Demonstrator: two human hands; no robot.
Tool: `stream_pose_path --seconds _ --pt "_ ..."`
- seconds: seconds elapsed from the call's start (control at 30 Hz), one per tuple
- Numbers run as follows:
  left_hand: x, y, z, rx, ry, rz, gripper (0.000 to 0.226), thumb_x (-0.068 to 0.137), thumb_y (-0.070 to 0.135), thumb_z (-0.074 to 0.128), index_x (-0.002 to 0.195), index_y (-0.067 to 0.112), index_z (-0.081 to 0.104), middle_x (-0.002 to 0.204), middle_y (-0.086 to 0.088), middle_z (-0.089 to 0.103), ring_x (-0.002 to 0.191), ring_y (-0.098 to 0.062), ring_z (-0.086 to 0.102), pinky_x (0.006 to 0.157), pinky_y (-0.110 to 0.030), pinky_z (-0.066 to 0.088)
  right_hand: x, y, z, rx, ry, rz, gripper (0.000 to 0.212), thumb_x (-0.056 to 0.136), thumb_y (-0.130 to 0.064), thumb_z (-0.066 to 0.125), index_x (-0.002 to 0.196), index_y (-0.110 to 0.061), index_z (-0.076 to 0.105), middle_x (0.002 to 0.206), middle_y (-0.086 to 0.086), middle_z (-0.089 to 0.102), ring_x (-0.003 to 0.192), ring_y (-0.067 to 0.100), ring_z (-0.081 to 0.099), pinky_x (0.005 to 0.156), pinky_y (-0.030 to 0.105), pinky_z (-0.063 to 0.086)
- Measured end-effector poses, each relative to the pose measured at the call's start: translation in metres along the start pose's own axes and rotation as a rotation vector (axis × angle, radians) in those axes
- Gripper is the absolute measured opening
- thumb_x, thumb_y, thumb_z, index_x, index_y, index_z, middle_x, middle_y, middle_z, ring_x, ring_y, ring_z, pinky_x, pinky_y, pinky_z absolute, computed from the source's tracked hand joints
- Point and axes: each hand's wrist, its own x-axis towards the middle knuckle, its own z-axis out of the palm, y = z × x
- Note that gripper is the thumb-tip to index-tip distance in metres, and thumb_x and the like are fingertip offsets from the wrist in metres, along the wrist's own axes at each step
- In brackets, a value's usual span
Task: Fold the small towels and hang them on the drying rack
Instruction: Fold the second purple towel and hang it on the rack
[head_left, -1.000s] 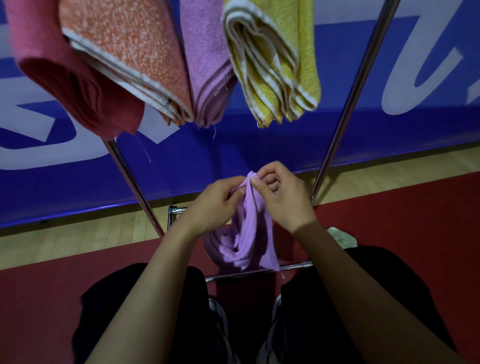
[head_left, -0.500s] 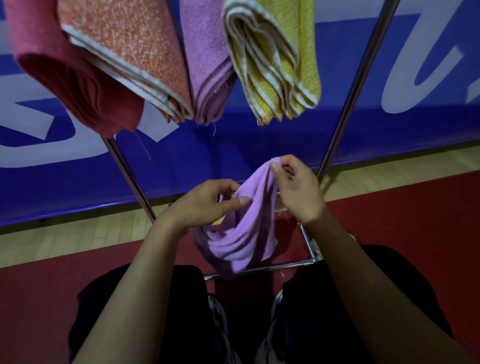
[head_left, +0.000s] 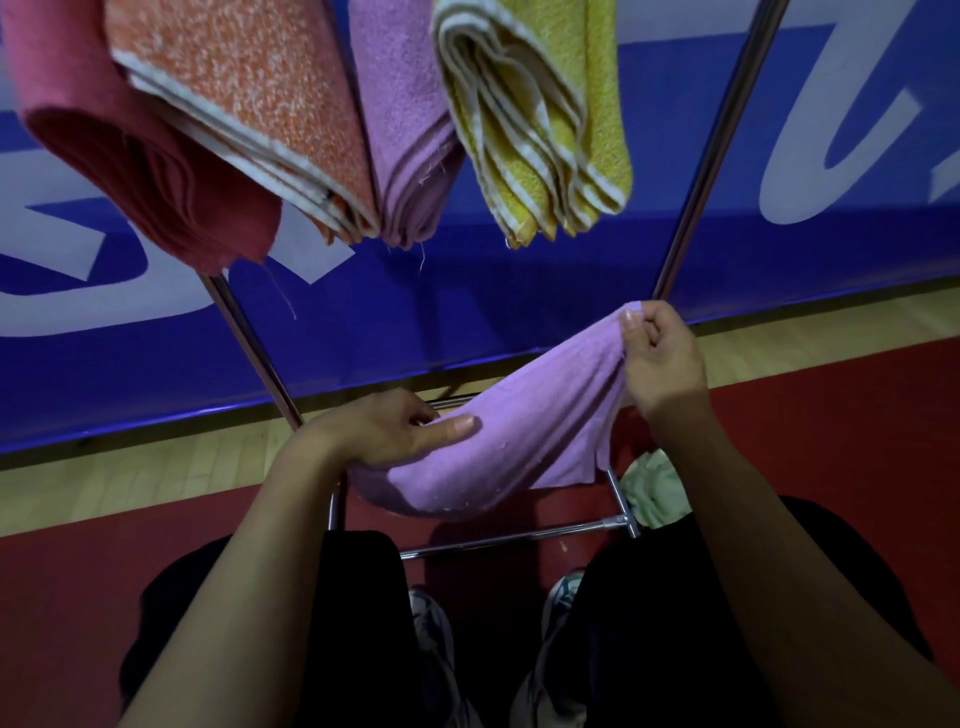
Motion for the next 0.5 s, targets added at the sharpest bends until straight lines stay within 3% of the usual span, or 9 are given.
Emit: stream_pose_path --seconds 0.13,0.2,0.27,0.3,0.4,0.5 --pt "0.003 0.001 0.004 -0.106 0.012 -0.046 0.115 0.069 0.101 0.009 0.134 0.027 0.068 0.143 0.005 0.063 0.133 -0.02 0.056 0.117 -0.039 0.038 0.001 -0.002 -0.009 0.048 0.025 -0.016 0.011 0.107 -0.019 0.051 0.101 -0.015 0.058 0.078 -0.004 0.06 0.065 -0.006 0.053 0.065 0.012 0.043" --pt "0.004 -0.002 0.006 -0.089 -0.008 -0.014 0.104 0.076 0.1 0.012 0.133 0.032 0.067 0.141 0.015 0.061 0.135 -0.016 0.053 0.118 -0.038 0.036 0.003 -0.001 -0.013 0.066 0.045 0.0 0.01 0.107 -0.019 0.051 0.101 -0.016 0.058 0.078 -0.007 0.061 0.065 -0.008 0.054 0.066 0.013 0.044" --pt "0.003 -0.001 0.006 0.032 -0.155 0.057 0.059 0.092 0.08 0.036 0.111 0.039 0.074 0.112 0.025 0.07 0.114 -0.013 0.062 0.1 -0.029 0.047 0.005 0.001 -0.016 0.067 0.056 0.014 0.011 0.108 -0.021 0.051 0.101 -0.017 0.058 0.077 -0.009 0.061 0.064 -0.009 0.053 0.065 0.013 0.044" --pt "0.004 0.0 0.007 0.088 -0.198 0.094 0.039 0.095 0.064 0.048 0.102 0.036 0.075 0.1 0.022 0.073 0.101 -0.012 0.063 0.087 -0.025 0.05 0.005 0.001 -0.018 0.063 0.058 0.015 0.012 0.108 -0.022 0.05 0.101 -0.017 0.058 0.077 -0.009 0.061 0.064 -0.01 0.053 0.065 0.012 0.044" --pt "0.007 0.005 0.011 0.221 -0.203 0.104 0.015 0.098 0.03 0.059 0.098 0.018 0.068 0.098 0.002 0.072 0.085 -0.013 0.059 0.068 -0.022 0.046 0.005 0.0 -0.021 0.045 0.086 0.018 0.013 0.108 -0.022 0.049 0.102 -0.016 0.058 0.078 -0.009 0.061 0.063 -0.013 0.053 0.064 0.008 0.042" --pt "0.007 -0.002 0.011 0.261 -0.244 0.022 0.003 0.097 0.03 0.06 0.094 0.031 0.061 0.087 0.007 0.067 0.064 -0.004 0.06 0.058 -0.021 0.044 0.009 0.002 -0.028 0.05 0.126 0.022 0.014 0.108 -0.025 0.049 0.102 -0.017 0.057 0.078 -0.008 0.061 0.066 -0.01 0.054 0.069 0.015 0.045"
